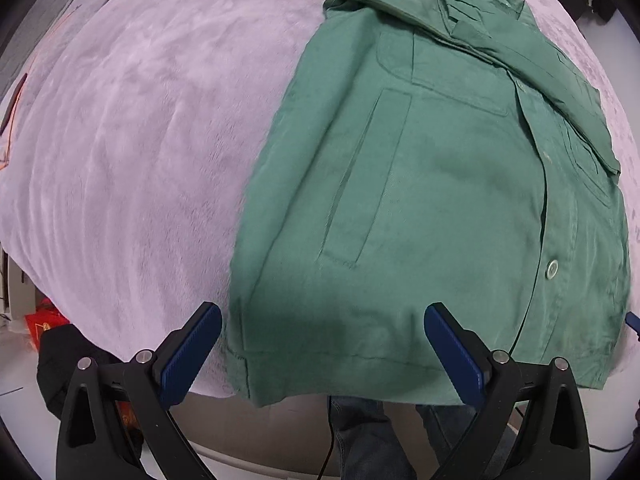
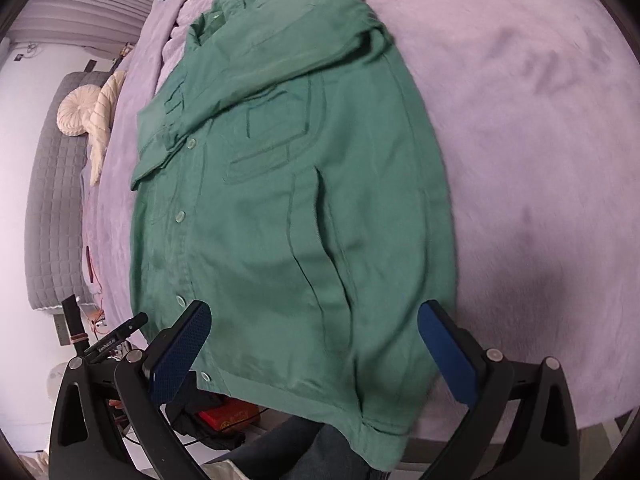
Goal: Fold small clothes
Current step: 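Grasp the shirt hem with the left gripper while the right gripper grasps it too, then lift the hem with both grippers, fold it toward the collar, release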
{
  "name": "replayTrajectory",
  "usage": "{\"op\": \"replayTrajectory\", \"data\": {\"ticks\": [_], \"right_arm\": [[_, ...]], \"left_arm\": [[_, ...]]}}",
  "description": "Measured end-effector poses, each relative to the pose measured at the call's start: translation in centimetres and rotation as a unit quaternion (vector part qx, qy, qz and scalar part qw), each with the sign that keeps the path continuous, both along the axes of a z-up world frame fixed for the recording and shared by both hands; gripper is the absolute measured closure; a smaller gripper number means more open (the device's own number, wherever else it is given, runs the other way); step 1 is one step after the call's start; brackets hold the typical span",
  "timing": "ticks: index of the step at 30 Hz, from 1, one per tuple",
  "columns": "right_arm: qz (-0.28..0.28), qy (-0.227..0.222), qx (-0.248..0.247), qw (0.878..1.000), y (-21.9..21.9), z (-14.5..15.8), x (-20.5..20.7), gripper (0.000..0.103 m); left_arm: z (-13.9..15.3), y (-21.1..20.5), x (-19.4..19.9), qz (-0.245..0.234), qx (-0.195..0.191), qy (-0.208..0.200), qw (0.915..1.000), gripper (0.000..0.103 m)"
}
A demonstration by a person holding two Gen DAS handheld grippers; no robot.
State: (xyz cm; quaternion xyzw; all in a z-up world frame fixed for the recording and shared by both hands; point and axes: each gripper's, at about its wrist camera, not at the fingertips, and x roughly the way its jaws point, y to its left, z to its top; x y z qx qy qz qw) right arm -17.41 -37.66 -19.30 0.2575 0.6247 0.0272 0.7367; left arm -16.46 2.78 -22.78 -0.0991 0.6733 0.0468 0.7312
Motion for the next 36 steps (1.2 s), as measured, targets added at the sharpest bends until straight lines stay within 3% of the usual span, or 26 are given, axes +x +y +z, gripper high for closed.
{"op": "replayTrajectory", "data": {"ticks": [5, 7, 13, 17, 19, 21, 22, 23, 24, 25, 26, 28, 30, 33, 36], "right_arm": [[-0.029, 0.023, 0.006, 0.999, -1.4, -2.2, -4.7, 0.000], [-0.030, 0.025, 0.023, 0.999, -1.3, -3.1, -5.7, 0.000], [-0.005, 0.019, 0.077, 0.997, 1.8, -5.0, -5.5, 0.000], [0.006, 0.012, 0.087, 0.996, 3.6, -5.2, -5.2, 0.000], [0.003, 0.010, 0.089, 0.996, 4.1, -5.2, -5.3, 0.000], [-0.004, 0.012, 0.091, 0.996, 4.2, -5.2, -5.3, 0.003], [-0.011, 0.017, 0.091, 0.996, 4.1, -5.4, -5.2, 0.006], [-0.017, 0.025, 0.091, 0.995, 4.1, -5.6, -5.2, 0.023], [-0.020, 0.035, 0.091, 0.995, 3.9, -5.8, -5.1, 0.056], [-0.023, 0.047, 0.100, 0.994, 3.7, -6.1, -5.0, 0.074], [-0.023, 0.049, 0.114, 0.992, 3.6, -6.2, -5.0, 0.082], [-0.009, 0.038, 0.136, 0.990, 3.6, -5.4, -4.6, 0.084], [-0.007, 0.018, 0.177, 0.984, 3.2, -3.9, -4.2, 0.094], [-0.004, -0.026, 0.224, 0.974, 2.7, -0.5, -2.7, 0.094], [0.003, -0.065, 0.238, 0.969, 2.3, 2.9, 0.0, 0.094]], "left_arm": [[-2.3, 0.4, -1.6, -0.002, -0.028, 0.021, 0.9994, 0.002], [-2.8, -0.3, -1.7, -0.015, -0.017, 0.018, 0.9996, 0.002], [-2.8, -1.9, -1.4, -0.024, -0.031, 0.011, 0.9992, 0.002], [-1.9, -2.4, -2.1, -0.044, -0.044, -0.004, 0.9981, 0.004], [-1.6, -2.5, -2.4, -0.049, -0.040, -0.006, 0.9980, 0.018], [-1.6, -1.8, -2.6, -0.044, -0.033, 0.001, 0.9985, 0.053], [-1.6, -1.2, -2.6, -0.036, -0.046, 0.003, 0.9983, 0.055], [-1.5, -0.4, -2.5, -0.029, -0.060, 0.000, 0.9978, 0.062], [-1.2, -0.2, -2.5, -0.027, -0.074, -0.001, 0.9969, 0.066], [-0.8, -0.2, -2.5, -0.030, -0.082, -0.003, 0.9962, 0.069], [-0.3, -0.1, -2.5, -0.034, -0.090, -0.006, 0.9953, 0.073], [1.2, 0.1, -2.4, -0.038, -0.110, -0.014, 0.9931, 0.074], [3.2, 0.5, -2.0, -0.029, -0.142, -0.029, 0.9890, 0.075], [6.2, 0.8, -0.4, -0.014, -0.172, -0.052, 0.9836, 0.075], [8.6, 1.5, 2.6, 0.003, -0.189, -0.082, 0.9786, 0.075]]}}
